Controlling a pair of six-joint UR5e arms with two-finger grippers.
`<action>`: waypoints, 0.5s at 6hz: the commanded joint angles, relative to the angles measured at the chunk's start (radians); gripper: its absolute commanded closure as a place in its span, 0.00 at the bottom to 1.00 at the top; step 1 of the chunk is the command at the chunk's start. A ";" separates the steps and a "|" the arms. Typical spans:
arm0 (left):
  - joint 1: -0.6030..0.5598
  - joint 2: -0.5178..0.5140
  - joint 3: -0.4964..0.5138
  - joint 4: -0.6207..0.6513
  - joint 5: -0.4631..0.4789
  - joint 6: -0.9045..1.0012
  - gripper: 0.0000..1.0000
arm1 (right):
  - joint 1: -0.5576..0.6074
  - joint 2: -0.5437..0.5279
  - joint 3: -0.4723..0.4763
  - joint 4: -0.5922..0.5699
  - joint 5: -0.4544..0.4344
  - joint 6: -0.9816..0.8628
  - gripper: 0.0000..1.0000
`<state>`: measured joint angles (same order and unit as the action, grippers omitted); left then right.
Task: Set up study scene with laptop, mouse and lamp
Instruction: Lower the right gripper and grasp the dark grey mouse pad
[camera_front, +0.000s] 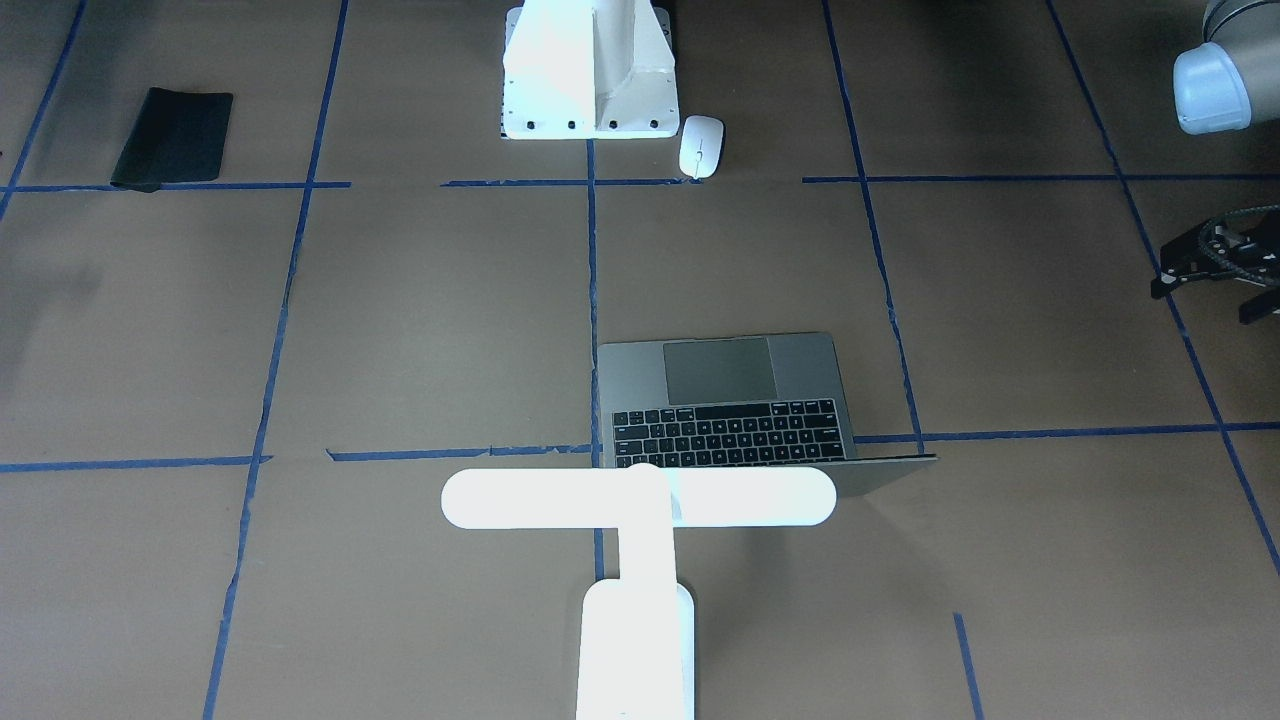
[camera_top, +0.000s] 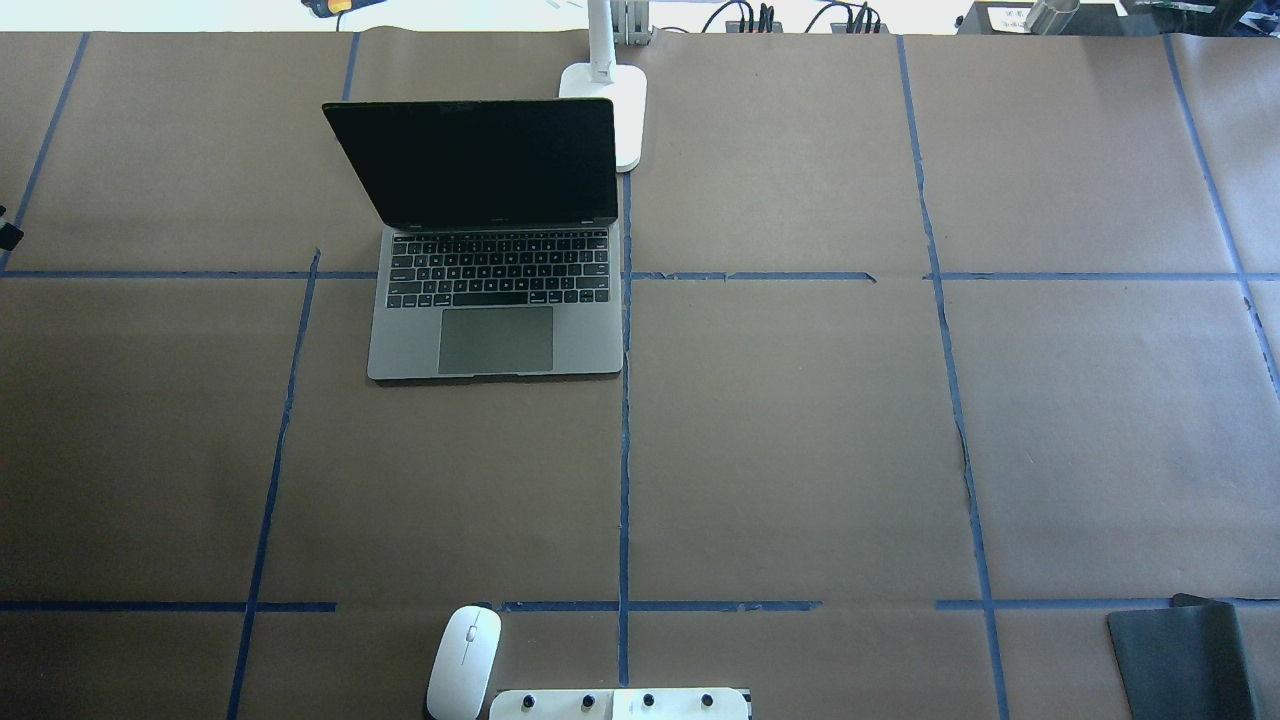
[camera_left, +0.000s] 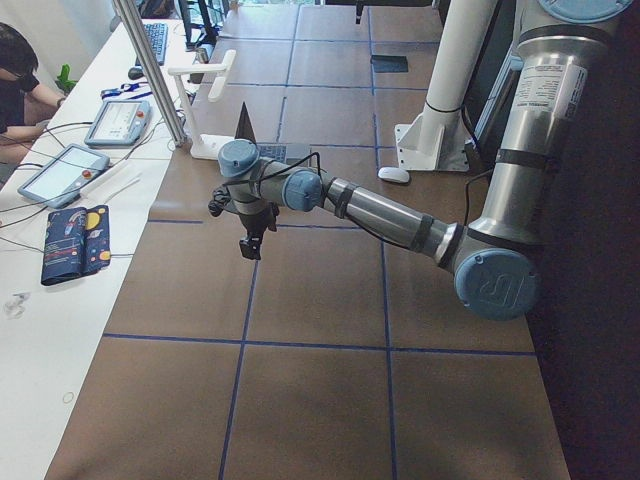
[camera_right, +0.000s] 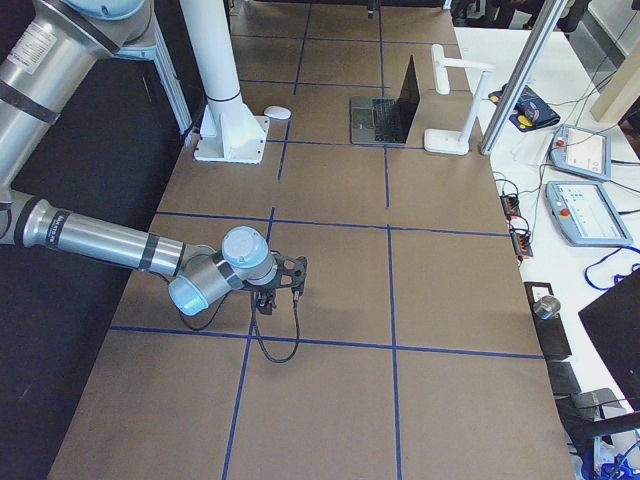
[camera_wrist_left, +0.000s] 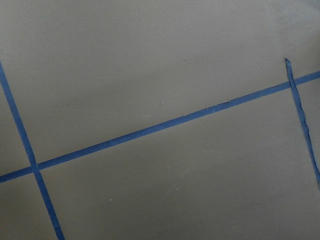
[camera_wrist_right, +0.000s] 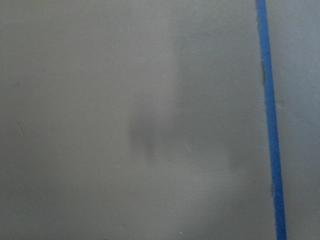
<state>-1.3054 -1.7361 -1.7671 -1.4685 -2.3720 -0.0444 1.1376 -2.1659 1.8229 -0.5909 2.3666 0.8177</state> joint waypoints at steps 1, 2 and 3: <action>0.000 0.004 -0.009 0.000 -0.035 -0.012 0.00 | -0.260 -0.079 -0.028 0.243 -0.181 0.223 0.01; 0.000 0.004 -0.012 -0.001 -0.036 -0.012 0.00 | -0.356 -0.084 -0.039 0.294 -0.238 0.300 0.01; 0.000 0.004 -0.018 0.000 -0.036 -0.017 0.00 | -0.436 -0.089 -0.048 0.307 -0.300 0.348 0.01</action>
<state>-1.3054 -1.7321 -1.7806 -1.4688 -2.4066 -0.0580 0.7872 -2.2466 1.7846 -0.3144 2.1284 1.1074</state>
